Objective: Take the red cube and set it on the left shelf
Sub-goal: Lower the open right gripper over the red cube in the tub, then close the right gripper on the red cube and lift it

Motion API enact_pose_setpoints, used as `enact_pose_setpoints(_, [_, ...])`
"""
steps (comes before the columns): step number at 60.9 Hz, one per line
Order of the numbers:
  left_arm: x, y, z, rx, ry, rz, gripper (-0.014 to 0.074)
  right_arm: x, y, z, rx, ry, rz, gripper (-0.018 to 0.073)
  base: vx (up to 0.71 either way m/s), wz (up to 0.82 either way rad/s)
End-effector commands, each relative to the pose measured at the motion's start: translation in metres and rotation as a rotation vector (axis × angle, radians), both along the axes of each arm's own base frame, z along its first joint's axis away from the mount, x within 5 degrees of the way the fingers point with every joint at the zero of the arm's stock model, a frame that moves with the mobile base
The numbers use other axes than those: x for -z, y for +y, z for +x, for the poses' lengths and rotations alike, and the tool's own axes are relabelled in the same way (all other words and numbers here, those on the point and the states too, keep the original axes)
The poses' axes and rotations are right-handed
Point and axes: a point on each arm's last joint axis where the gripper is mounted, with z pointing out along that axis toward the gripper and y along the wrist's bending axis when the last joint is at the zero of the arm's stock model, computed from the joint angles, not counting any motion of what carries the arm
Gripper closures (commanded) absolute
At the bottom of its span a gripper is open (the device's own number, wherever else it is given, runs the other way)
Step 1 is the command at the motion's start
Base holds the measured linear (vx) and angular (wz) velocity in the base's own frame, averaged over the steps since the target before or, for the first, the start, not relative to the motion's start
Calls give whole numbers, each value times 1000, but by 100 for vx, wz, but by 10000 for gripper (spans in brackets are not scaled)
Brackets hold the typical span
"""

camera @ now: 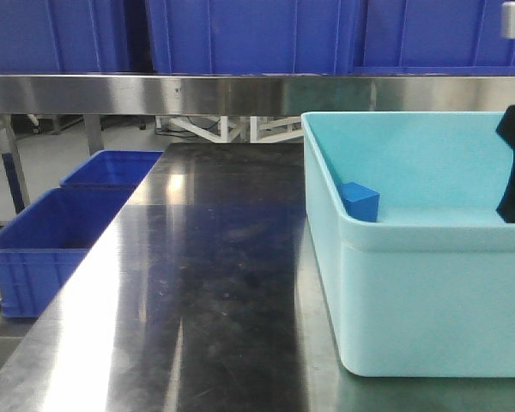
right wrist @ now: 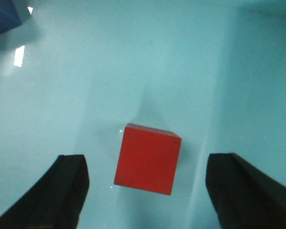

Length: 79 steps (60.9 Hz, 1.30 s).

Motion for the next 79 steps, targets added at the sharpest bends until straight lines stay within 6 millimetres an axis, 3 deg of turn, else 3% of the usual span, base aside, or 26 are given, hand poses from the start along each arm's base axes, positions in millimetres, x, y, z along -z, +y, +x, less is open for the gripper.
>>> enact_pose_setpoints(1, [0, 0, 1, 4, -60, -5, 491, -13, 1, 10, -14, -90, 1, -54, 0, 0])
enact_pose_setpoints(24, [0, 0, 1, 4, -60, -5, 491, 15, 3, 24, -19, -10, -27, -54, 0, 0])
enact_pose_setpoints(39, [0, 0, 1, 4, -60, -5, 491, 18, 4, 28, -20, -21, -24, -40, 0, 0])
enact_pose_setpoints(44, [0, 0, 1, 4, -60, -5, 491, 18, 4, 29, -20, -31, -22, 26, 0, 0])
enact_pose_setpoints(56, [0, 0, 1, 4, -60, -5, 491, 16, 5, 31, -21, -64, -15, 346, 0, 0])
enact_pose_setpoints(65, [0, 0, 1, 4, -60, -5, 491, 1, 5, 29, -24, -153, 4, 514, 0, 0])
enact_pose_setpoints(70, [0, 0, 1, 4, -60, -5, 491, -15, 5, 26, -24, -243, 24, 501, 0, 0])
enact_pose_setpoints(79, [0, 0, 1, 4, -60, -5, 491, -67, 2, 11, -26, -540, 86, 502, 0, 0])
